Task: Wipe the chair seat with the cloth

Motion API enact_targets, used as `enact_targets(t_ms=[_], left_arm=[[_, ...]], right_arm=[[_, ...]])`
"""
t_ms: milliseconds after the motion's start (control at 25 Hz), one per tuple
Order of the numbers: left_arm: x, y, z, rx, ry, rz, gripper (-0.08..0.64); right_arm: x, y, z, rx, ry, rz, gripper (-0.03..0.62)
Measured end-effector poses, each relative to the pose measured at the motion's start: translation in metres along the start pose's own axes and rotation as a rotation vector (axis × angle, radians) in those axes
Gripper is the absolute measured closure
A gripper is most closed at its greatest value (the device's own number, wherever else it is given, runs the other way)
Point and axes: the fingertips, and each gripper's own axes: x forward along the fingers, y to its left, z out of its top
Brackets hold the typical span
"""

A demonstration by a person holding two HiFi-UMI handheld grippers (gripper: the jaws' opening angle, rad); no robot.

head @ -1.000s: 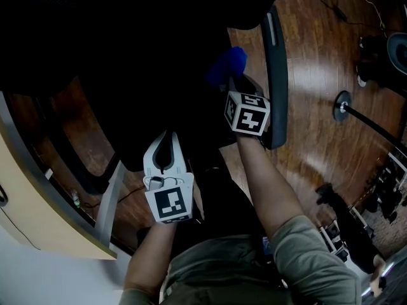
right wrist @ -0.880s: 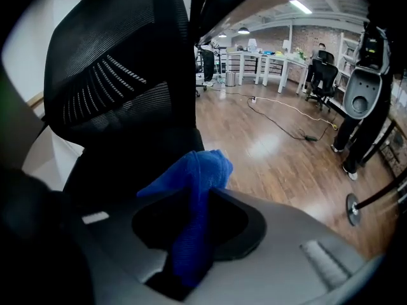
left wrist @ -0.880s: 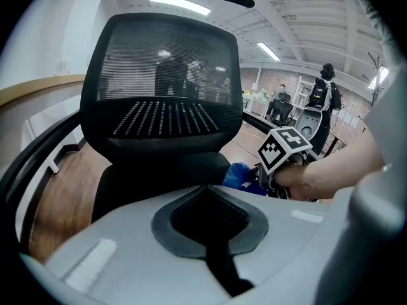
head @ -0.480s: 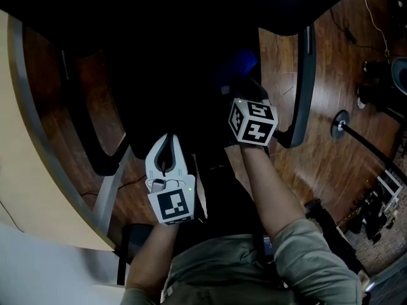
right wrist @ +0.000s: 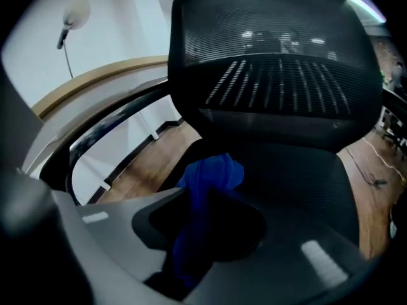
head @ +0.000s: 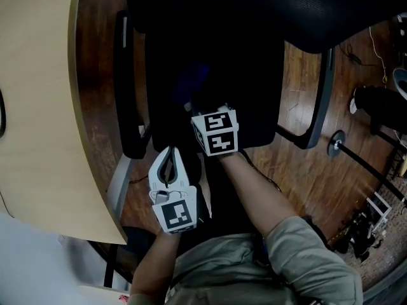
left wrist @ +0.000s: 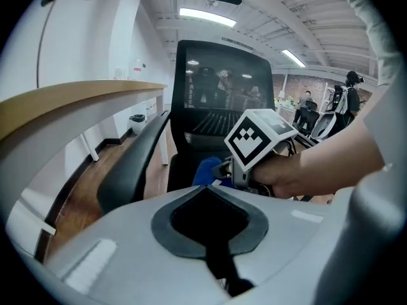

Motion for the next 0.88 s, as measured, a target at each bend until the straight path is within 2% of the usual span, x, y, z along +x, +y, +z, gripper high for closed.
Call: enact_targets(t_ms=[240, 440, 680, 880], left_arm=[[-0.017, 0.027, -0.02, -0.017, 0.018, 0.023, 0.554], [-0.011, 0.036, -0.041, -0.06, 0.04, 0.063, 0.554], [0.001, -0.002, -0.043, -0.005, 0.061, 0.007, 0.554], [0.018, -0.042, -0.028, 0.05, 0.057, -0.055, 0.554]], right_arm=[[0.023, 0.071, -0.013, -0.109, 0.076, 0.114, 0.503], [0.04, 0.096, -0.032, -0.192, 0.13, 0.181, 0.503], [0.03, 0.054, -0.05, -0.145, 0.142, 0.135, 0.503], [0.003, -0.022, -0.055, -0.047, 0.127, 0.021, 0.503]])
